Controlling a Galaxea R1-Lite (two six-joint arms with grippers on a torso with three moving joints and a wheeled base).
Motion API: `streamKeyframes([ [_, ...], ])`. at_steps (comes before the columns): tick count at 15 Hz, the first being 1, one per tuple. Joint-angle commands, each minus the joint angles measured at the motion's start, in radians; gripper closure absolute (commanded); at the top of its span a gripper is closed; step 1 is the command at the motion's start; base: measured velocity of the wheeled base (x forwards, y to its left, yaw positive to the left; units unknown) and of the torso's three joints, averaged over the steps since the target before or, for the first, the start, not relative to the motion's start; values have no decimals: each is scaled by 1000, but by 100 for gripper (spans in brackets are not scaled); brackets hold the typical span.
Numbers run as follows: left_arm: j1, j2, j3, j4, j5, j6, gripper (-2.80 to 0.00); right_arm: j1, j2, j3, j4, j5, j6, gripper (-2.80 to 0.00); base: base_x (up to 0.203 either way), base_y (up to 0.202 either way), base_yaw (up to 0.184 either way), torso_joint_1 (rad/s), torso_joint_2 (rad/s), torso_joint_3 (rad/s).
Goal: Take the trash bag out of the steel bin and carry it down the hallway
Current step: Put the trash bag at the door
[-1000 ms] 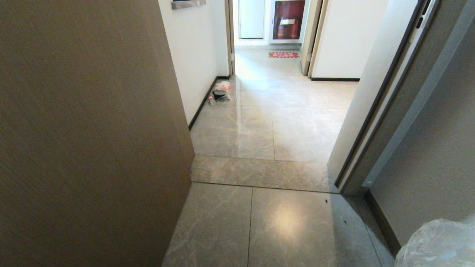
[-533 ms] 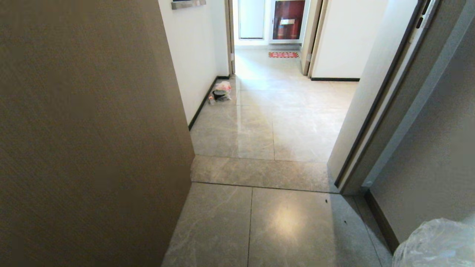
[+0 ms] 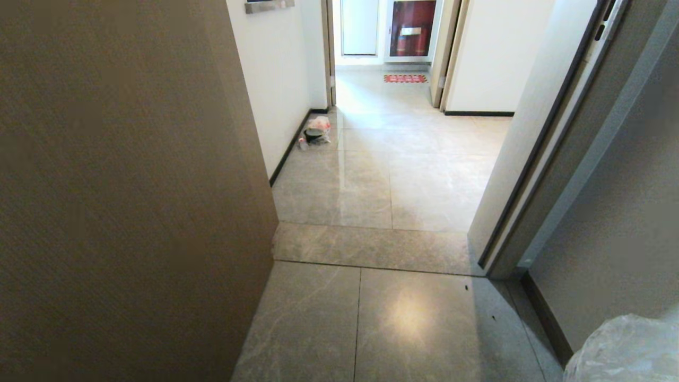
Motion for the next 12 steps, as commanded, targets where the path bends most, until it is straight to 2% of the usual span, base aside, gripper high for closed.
streamKeyframes([
  [1, 0, 0, 0, 0, 0, -2, 0, -1, 0, 3, -1, 1, 2, 0, 0, 0, 0, 0, 0, 0],
  [7, 0, -1, 0, 0, 0, -5, 0, -1, 0, 3, -1, 1, -1, 0, 1, -14, 1, 0, 0, 0],
  [12, 0, 0, -1, 1, 0, -5, 0, -1, 0, 3, -1, 1, 3, 0, 0, -177, -2, 1, 3, 4],
])
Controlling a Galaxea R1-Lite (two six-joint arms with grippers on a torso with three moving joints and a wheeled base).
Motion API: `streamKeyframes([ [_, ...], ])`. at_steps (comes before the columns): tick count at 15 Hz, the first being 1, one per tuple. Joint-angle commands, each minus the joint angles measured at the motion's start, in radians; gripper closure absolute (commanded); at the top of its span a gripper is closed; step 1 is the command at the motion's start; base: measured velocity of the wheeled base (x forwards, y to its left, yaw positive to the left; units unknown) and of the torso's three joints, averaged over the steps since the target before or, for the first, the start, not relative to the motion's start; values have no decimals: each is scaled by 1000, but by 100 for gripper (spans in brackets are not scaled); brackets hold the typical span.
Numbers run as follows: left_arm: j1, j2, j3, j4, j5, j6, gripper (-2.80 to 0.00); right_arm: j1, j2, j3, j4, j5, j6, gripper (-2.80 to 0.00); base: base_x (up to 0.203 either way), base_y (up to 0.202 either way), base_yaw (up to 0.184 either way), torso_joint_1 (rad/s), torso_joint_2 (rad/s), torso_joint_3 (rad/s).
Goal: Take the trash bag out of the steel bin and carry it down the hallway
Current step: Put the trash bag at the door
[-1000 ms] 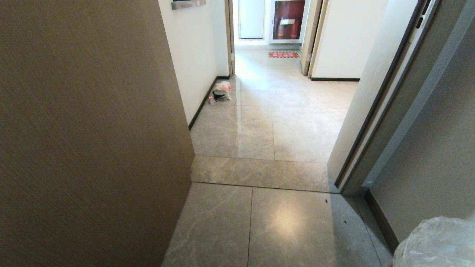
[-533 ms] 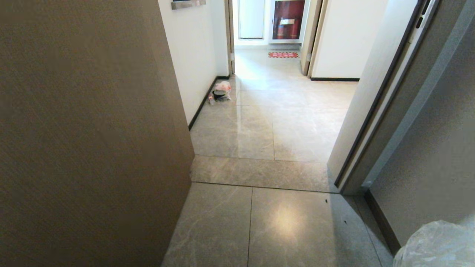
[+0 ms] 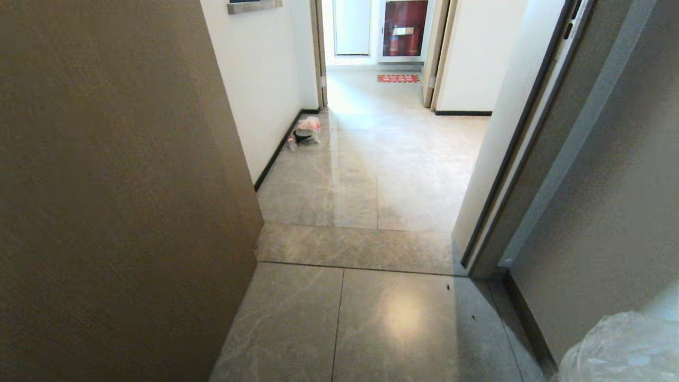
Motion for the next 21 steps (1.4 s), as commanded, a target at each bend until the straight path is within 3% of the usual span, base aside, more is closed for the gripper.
streamKeyframes([
  [1, 0, 0, 0, 0, 1, 0, 0, -1, 0, 3, 0, 0, 0, 0, 0, -108, -4, 4, 2, 7],
  [11, 0, 0, 0, -1, 1, -6, 0, 1, 0, 3, 0, -2, 2, 0, 6, 0, 0, 0, 0, 0],
  [21, 0, 0, 0, -1, 1, 0, 0, 0, 0, 3, 0, -2, 2, 0, 190, 0, 0, 0, 2, 1],
])
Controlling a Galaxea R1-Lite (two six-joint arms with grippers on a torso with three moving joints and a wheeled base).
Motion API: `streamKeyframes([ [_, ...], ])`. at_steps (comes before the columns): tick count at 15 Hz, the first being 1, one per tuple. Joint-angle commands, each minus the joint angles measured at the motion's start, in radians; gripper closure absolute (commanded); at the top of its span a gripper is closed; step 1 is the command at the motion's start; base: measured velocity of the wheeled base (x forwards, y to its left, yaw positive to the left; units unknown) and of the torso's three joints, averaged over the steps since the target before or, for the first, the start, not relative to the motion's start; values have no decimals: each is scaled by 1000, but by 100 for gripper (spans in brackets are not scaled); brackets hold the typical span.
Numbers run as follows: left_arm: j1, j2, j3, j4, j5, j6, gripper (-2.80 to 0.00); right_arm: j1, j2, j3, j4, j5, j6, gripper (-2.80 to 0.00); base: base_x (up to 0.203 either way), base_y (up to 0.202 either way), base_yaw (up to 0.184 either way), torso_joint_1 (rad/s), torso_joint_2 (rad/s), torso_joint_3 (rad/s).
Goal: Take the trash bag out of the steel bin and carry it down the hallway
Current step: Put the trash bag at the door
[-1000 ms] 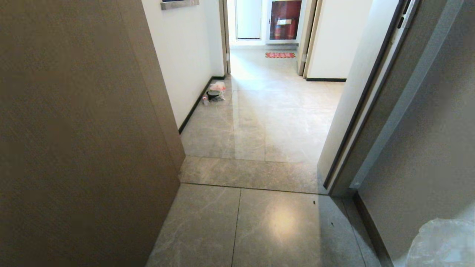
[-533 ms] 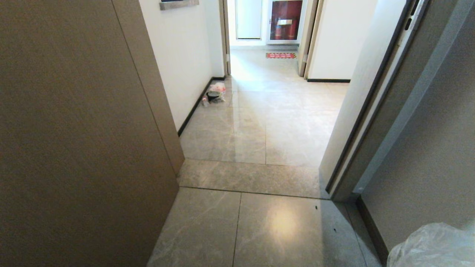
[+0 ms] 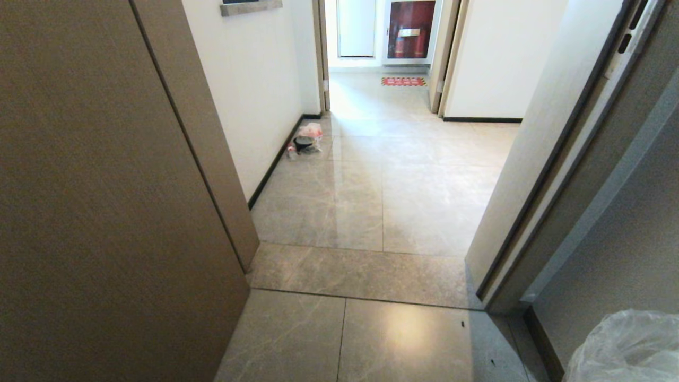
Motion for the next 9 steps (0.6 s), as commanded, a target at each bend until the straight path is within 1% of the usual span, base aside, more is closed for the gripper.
streamKeyframes([
  [1, 0, 0, 0, 0, 1, 0, 0, -1, 0, 3, 0, 0, 0, 0, 193, 0, 1, -1, 1, 9],
  [9, 0, -1, -2, 1, 1, 3, 0, 0, 0, 3, 0, 0, 0, 0, 192, 0, 0, 2, 2, 2],
])
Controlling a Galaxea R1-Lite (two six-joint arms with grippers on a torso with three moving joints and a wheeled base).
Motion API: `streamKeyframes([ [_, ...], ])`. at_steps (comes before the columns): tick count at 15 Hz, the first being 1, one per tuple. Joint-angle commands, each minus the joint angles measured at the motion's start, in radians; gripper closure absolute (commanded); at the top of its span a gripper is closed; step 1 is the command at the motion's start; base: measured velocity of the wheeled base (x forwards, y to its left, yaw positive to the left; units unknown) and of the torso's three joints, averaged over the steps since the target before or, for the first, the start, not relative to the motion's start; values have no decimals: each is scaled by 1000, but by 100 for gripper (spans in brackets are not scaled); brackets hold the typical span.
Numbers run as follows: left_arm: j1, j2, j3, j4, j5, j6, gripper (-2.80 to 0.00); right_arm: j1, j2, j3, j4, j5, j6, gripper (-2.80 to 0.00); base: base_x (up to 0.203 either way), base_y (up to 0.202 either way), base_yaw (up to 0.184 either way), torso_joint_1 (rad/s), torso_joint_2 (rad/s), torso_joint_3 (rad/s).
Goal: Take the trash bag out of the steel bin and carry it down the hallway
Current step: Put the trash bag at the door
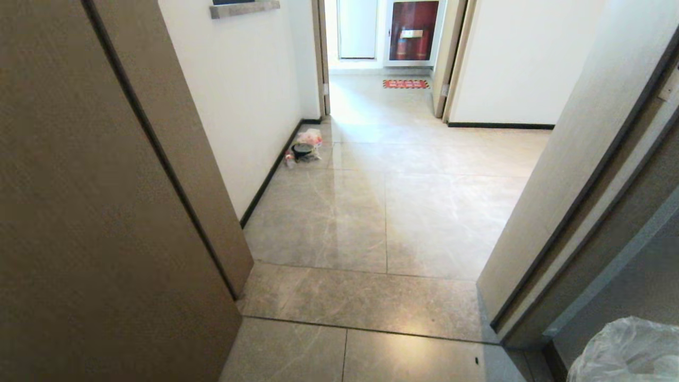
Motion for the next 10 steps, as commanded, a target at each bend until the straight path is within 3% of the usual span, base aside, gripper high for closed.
streamKeyframes([
  [1, 0, -1, 0, -1, 1, 0, 0, -1, 0, 3, 0, 0, 0, 0, 193, 0, 0, 0, 2, 4],
  [10, 0, -1, 1, -2, 1, 0, 0, -1, 0, 3, 0, 0, 0, 0, 193, 0, 1, 2, 2, 1],
])
